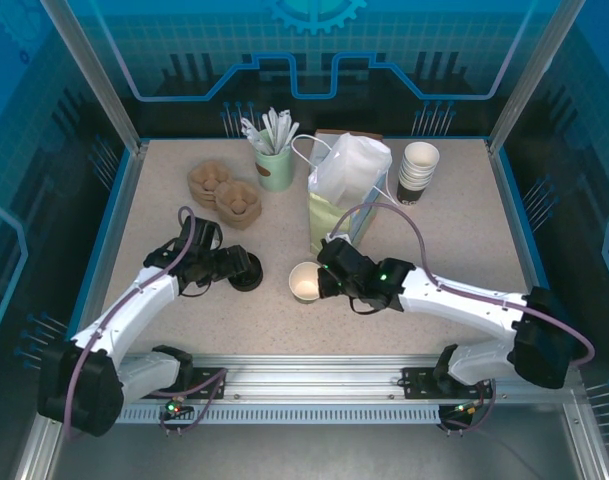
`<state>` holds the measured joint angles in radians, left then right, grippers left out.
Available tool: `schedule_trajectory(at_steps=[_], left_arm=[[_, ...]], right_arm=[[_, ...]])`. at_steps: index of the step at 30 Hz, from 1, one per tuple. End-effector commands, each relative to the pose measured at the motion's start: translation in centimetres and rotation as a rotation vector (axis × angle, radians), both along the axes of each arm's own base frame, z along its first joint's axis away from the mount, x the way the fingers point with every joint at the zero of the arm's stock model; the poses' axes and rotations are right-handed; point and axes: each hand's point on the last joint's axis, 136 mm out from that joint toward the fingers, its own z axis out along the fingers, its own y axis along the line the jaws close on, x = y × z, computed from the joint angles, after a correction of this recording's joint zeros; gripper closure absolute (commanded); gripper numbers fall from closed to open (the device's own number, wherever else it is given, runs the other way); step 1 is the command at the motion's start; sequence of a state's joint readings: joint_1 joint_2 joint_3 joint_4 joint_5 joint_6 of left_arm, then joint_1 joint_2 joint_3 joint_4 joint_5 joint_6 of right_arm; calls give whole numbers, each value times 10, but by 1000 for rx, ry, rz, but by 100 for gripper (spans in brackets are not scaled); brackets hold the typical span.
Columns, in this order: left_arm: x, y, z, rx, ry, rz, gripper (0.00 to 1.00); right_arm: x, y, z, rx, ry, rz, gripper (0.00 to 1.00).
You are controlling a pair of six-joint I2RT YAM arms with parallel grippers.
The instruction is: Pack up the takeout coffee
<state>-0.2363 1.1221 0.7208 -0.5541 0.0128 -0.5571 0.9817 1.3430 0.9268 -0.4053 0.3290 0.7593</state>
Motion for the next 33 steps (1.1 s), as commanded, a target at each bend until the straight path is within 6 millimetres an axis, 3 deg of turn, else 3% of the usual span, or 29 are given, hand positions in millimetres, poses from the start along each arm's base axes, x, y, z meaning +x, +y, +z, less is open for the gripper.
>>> schedule_trajectory(at_steps=[1, 9, 18, 21, 27, 33], left_arm=[[3, 0, -4, -13, 3, 10, 28], [2, 3, -9, 15, 17, 0, 45], [2, 5, -15, 38, 38, -7, 49], [3, 4, -15, 40, 41, -11, 49], [5, 4, -14, 41, 38, -14, 49], [6, 3, -15, 37, 39, -16, 50]], right_arm=[[8, 21, 14, 61, -24, 1, 100], [15, 33, 3, 40, -6, 8, 95], [22, 40, -1, -5, 6, 11, 84], [24, 38, -1, -21, 6, 0, 78], [30, 29, -7, -43, 30, -27, 76], [30, 23, 0, -55, 26, -33, 61]])
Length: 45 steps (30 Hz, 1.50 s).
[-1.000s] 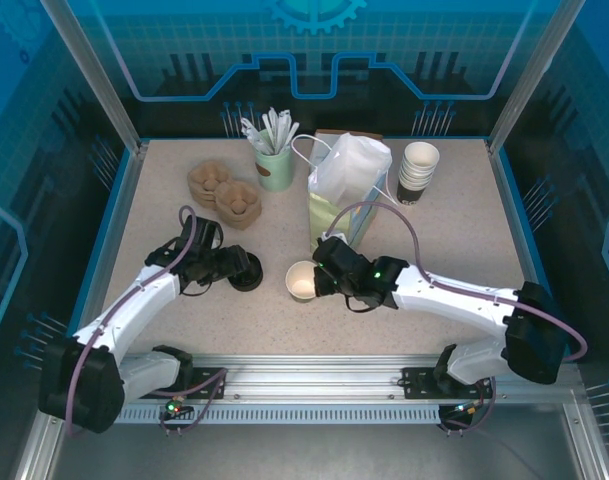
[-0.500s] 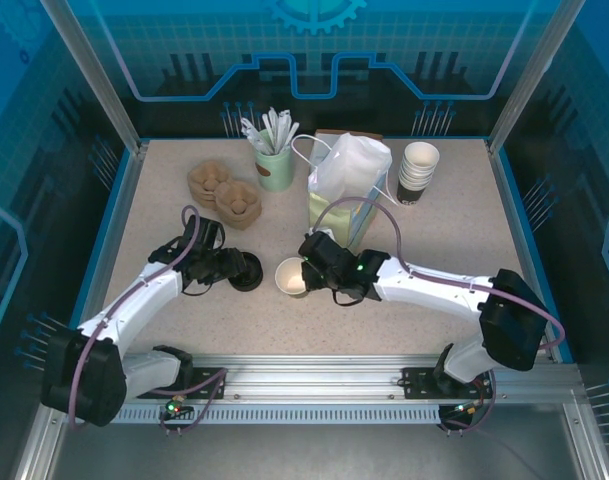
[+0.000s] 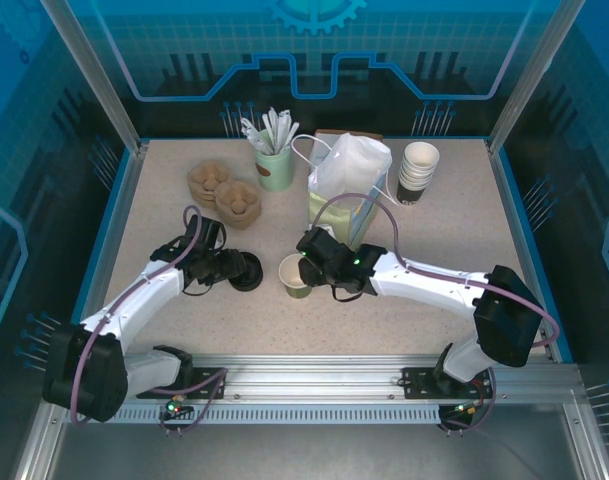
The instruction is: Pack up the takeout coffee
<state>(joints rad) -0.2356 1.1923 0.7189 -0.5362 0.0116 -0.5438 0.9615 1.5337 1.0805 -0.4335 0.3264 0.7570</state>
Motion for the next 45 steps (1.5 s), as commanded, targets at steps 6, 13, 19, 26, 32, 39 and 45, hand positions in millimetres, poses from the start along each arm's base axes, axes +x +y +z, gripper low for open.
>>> schedule_trajectory(at_steps=[6, 13, 19, 26, 32, 39, 45], left_arm=[[6, 4, -1, 28, -6, -7, 53], [8, 4, -1, 39, -8, -9, 62], [9, 9, -1, 65, -9, -1, 68], [12, 16, -2, 114, -9, 9, 75], [14, 22, -3, 148, -5, 19, 79], [21, 32, 2, 204, -8, 41, 81], [29, 44, 3, 232, -1, 72, 81]], right_arm=[[3, -3, 27, 8, -24, -4, 55], [-2, -10, 61, 50, -64, 19, 52], [-9, -24, 87, 92, -108, 18, 52], [-11, -44, 98, 105, -133, -11, 52], [-11, -56, 102, 105, -142, -28, 52], [-12, -62, 108, 114, -155, -34, 52], [-11, -66, 109, 120, -159, -41, 52]])
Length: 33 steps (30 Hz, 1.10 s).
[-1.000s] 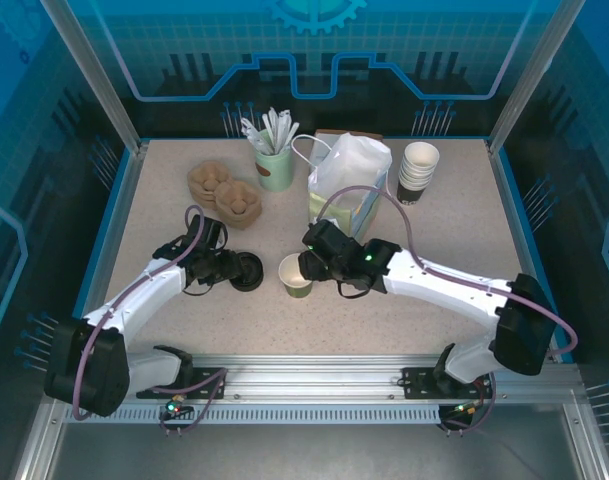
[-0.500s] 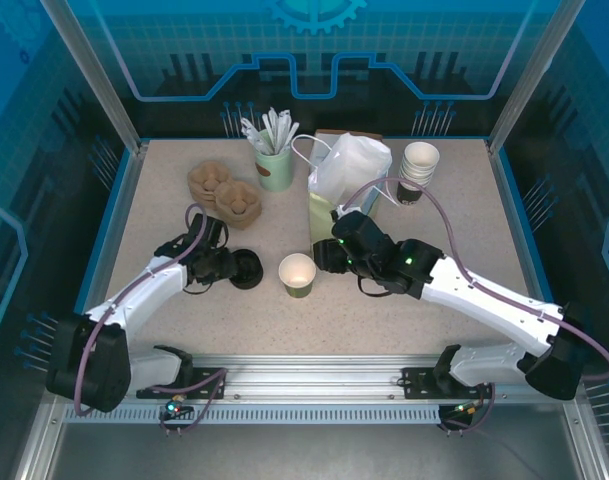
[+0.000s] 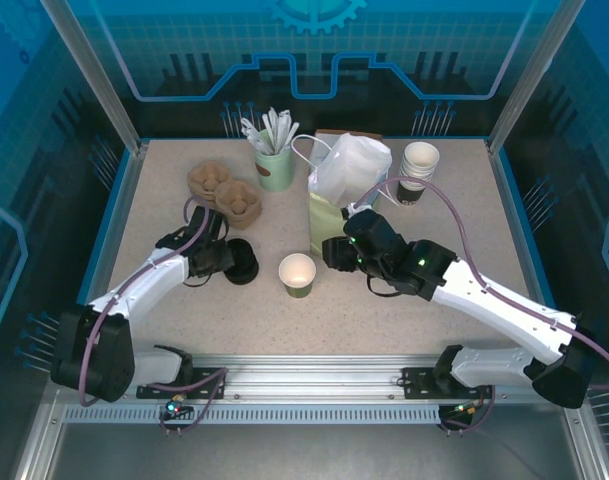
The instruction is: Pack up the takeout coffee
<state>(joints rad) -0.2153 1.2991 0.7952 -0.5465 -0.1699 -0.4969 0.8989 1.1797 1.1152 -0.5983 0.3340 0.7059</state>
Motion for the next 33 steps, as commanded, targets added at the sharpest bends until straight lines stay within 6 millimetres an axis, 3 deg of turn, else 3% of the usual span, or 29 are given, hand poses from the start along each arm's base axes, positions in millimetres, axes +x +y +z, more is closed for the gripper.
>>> schedule_trajectory(at_steps=[1, 11, 17, 22, 26, 33], left_arm=[[7, 13, 6, 45, 0, 17, 81], [11, 13, 31, 32, -31, 14, 83], [-2, 5, 79, 36, -90, -18, 84], [-20, -20, 121, 23, -134, -115, 84], [-34, -51, 145, 16, -162, -235, 84], [-53, -100, 169, 1, -195, -388, 84]], right_arm=[[-1, -11, -4, -24, 1, -13, 52], [-6, -2, 9, 47, -5, 31, 53], [-18, 15, 34, 142, -35, 120, 53], [-31, 29, 56, 159, -73, 192, 52], [-39, 39, 67, 164, -83, 232, 51], [-45, 55, 73, 185, -52, 280, 44]])
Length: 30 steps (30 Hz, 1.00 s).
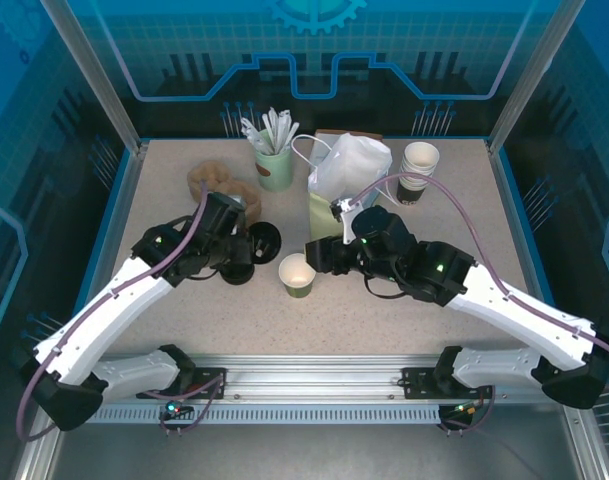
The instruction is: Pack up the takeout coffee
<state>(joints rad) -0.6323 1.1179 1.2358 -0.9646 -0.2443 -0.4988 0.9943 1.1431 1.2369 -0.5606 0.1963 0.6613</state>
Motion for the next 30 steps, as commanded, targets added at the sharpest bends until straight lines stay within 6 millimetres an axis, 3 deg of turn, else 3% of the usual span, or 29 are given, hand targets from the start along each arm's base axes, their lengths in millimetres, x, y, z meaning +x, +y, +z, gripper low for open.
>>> schedule_trajectory(at_steps=[1, 10, 30], left_arm=[[-9, -8, 8, 35, 7, -22, 84], [-13, -48, 14, 31, -7, -119, 84], [-18, -78, 25, -14, -38, -206, 84]], right_arm=[[-8, 11, 1, -2, 22, 53, 44], [-11, 23, -12, -35, 75, 80, 38], [8, -1, -28, -119, 83, -59, 47]])
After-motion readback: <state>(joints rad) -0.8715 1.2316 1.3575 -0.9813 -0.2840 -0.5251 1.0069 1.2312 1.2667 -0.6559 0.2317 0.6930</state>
